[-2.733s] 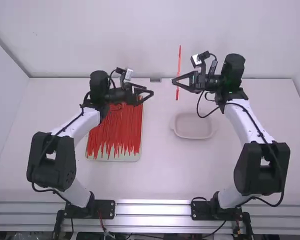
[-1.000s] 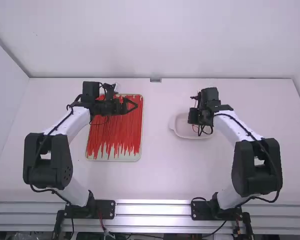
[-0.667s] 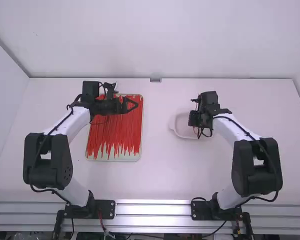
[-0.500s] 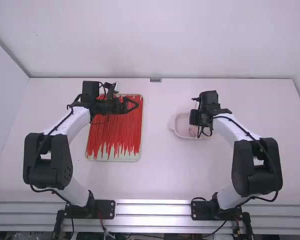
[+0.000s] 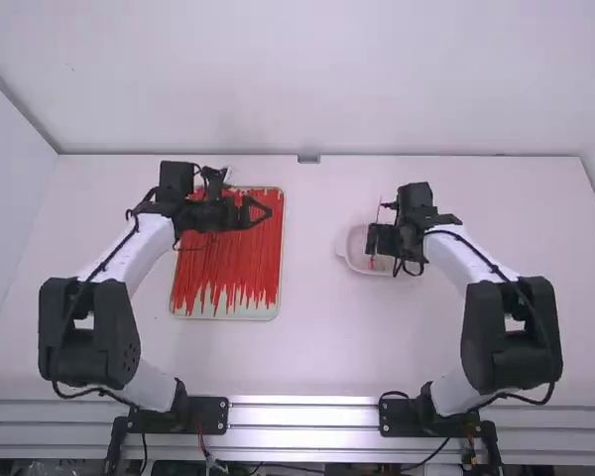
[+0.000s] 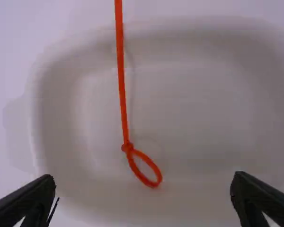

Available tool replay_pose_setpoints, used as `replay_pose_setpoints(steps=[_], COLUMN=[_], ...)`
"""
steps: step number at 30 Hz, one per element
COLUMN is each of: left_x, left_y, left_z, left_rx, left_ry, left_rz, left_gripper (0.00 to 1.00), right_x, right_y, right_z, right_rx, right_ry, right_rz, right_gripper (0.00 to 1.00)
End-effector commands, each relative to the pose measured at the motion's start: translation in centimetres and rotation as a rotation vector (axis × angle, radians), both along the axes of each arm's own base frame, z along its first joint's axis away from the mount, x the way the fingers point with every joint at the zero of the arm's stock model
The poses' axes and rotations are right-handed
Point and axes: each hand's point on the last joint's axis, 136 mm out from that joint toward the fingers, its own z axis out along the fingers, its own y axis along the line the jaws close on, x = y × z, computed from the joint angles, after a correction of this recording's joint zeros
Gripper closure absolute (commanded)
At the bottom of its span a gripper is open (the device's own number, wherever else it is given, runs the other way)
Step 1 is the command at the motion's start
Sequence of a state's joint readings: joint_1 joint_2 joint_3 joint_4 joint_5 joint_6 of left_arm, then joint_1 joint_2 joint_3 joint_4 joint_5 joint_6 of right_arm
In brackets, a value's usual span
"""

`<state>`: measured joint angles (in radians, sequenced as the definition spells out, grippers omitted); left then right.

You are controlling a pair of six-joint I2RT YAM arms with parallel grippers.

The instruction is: Fasten the cable tie

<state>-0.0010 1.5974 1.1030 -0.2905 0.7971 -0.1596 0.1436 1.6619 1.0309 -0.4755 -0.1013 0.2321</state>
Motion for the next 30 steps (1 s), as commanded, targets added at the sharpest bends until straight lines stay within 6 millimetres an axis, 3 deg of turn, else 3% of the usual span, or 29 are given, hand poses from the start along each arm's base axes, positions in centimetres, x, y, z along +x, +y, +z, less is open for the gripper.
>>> replay_pose_setpoints(steps=[1, 8, 16, 30], left_x=[-0.7, -3.8, -5.7, -6.2], left_y=[0.4, 0.4, 0.7, 3.2], left_z=[2.6, 6.1, 7.7, 7.5], left_rx=[0.035, 0.032, 0.047, 0.252], left_ry=[-0.078, -0.102, -0.11, -0.376], left_rz=[0.008, 0.011, 0.026, 0.088], left_gripper=[0.01, 0.01, 0.01, 0.19], right_x=[1.4, -0.4, -3.7, -3.2], right_y=[1.2, 2.7, 2.7, -5.1], right_z=[4.7, 9.3, 11.5, 12.0], right_rx=[0.061, 0.174, 0.202, -0.02], right_ry=[-0.089, -0.056, -0.007, -0.243], right_rz=[0.027, 0.008, 0.001, -0.053], right_gripper=[0.01, 0.01, 0.01, 0.19])
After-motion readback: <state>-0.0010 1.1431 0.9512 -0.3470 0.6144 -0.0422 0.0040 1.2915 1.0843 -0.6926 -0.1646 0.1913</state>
